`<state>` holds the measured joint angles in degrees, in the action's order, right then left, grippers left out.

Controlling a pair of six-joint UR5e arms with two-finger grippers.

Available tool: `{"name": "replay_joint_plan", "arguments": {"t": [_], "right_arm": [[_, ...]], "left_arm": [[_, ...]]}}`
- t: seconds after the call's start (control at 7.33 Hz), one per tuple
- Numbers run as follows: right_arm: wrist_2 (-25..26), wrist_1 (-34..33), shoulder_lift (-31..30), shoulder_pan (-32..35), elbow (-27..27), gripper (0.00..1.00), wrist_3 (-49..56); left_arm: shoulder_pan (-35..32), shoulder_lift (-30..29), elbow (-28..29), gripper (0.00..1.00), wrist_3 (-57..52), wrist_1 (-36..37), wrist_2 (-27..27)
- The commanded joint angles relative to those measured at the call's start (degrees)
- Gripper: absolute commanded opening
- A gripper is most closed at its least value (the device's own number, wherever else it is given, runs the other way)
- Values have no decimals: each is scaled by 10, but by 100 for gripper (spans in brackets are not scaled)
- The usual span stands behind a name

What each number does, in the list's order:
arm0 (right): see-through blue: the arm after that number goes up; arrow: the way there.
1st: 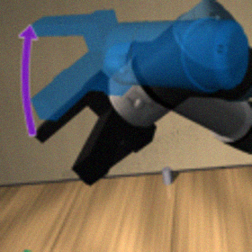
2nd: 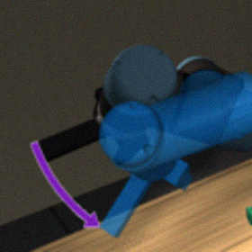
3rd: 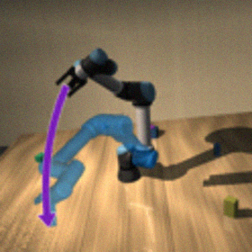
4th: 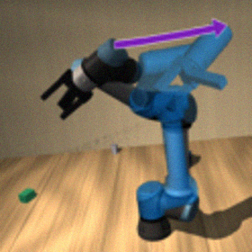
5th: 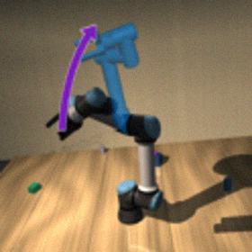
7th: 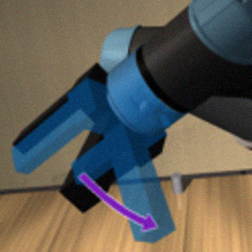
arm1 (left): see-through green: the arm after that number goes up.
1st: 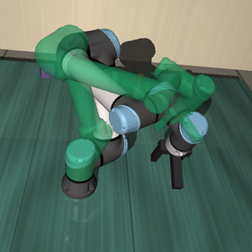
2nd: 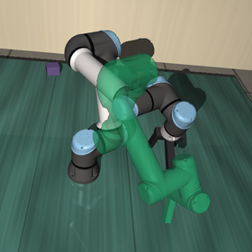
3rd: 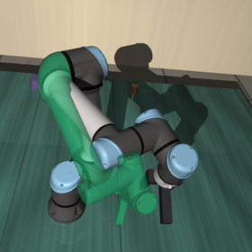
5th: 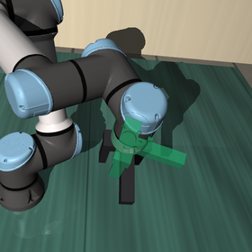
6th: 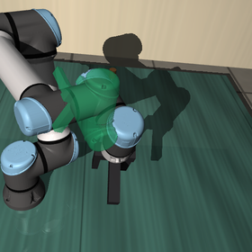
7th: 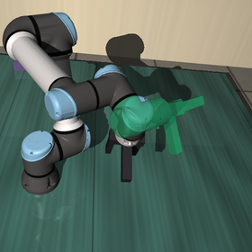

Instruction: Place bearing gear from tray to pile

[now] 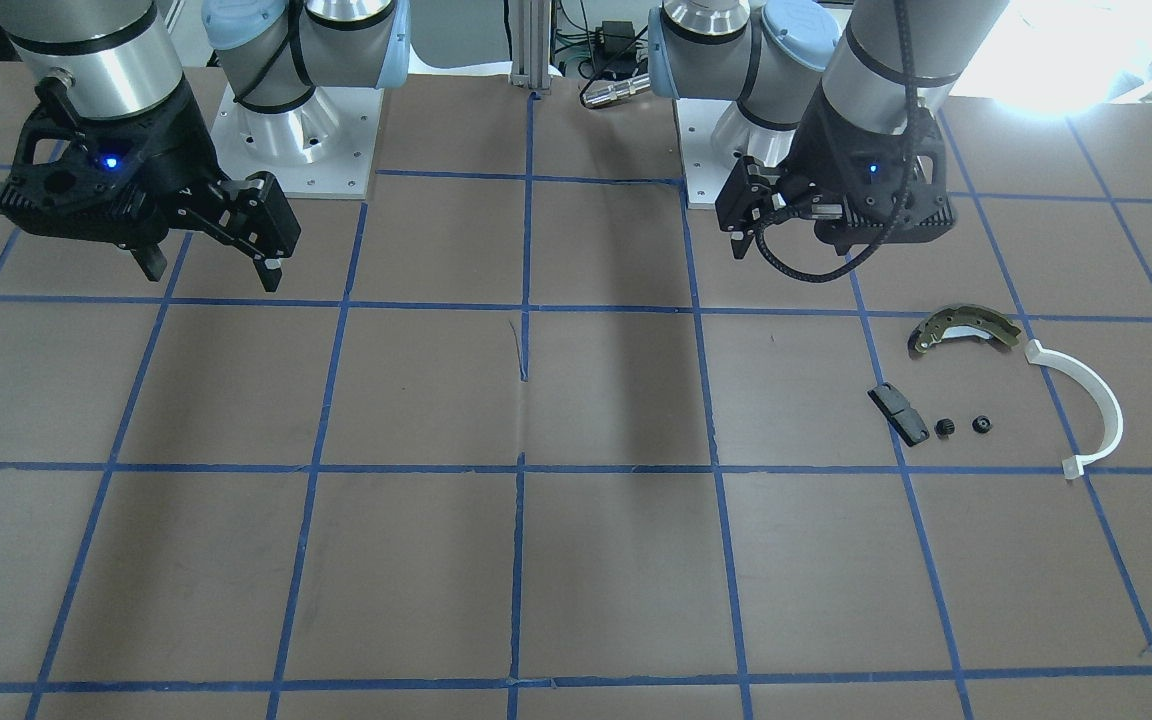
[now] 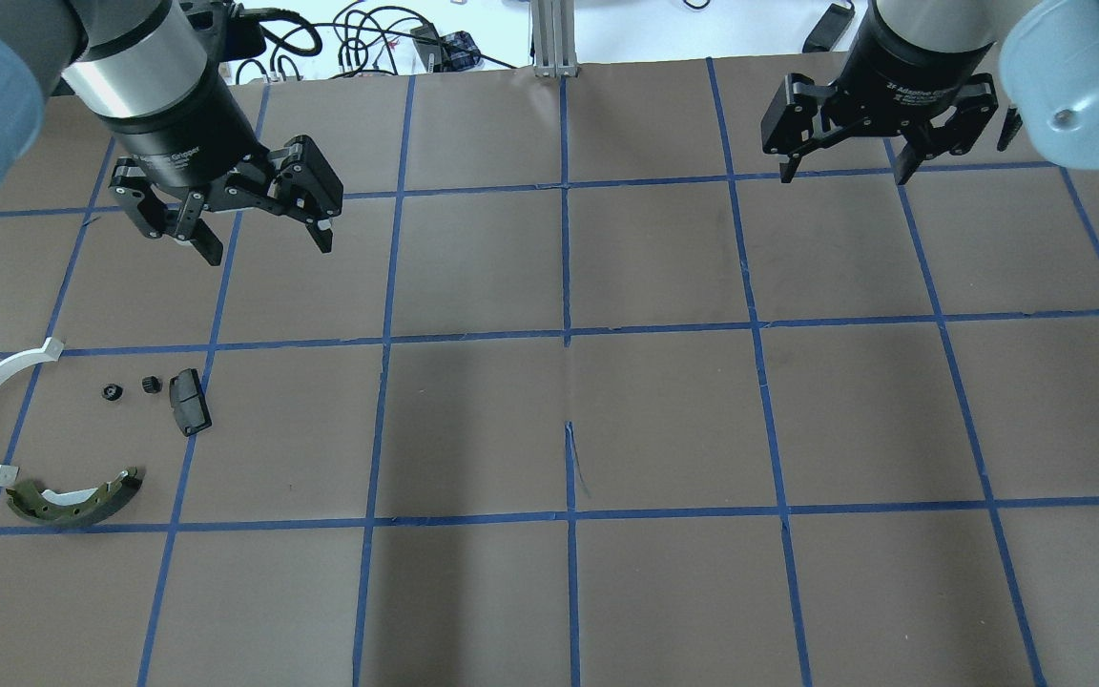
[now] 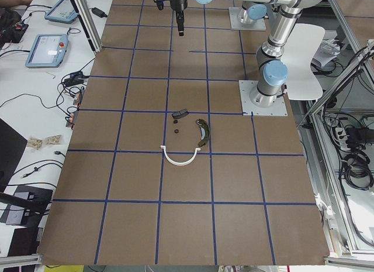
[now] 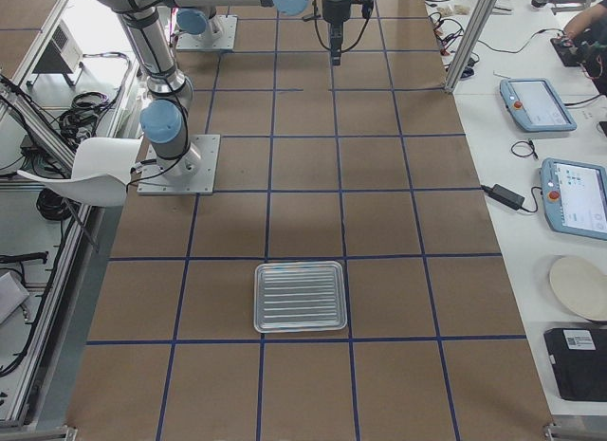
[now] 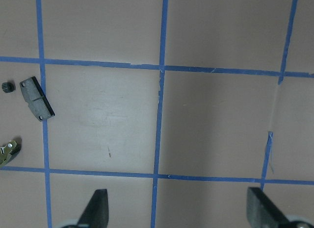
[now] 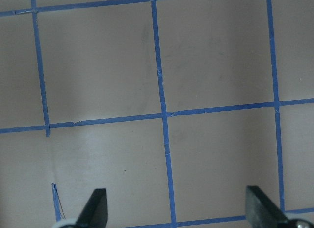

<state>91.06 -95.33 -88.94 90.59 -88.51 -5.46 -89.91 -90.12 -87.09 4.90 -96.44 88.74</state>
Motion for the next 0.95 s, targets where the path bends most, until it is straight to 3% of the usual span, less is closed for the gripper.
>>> {"name": "replay_joint_plan", "arguments": {"t": [0.0, 0.82], "right_arm": [[1, 1, -1, -1, 0, 100, 0], [-2, 0, 2, -1, 0, 100, 0]], "left_arm": [[20, 13, 3, 100, -8, -2, 8], [18, 24, -3, 100, -30, -2, 14]]}}
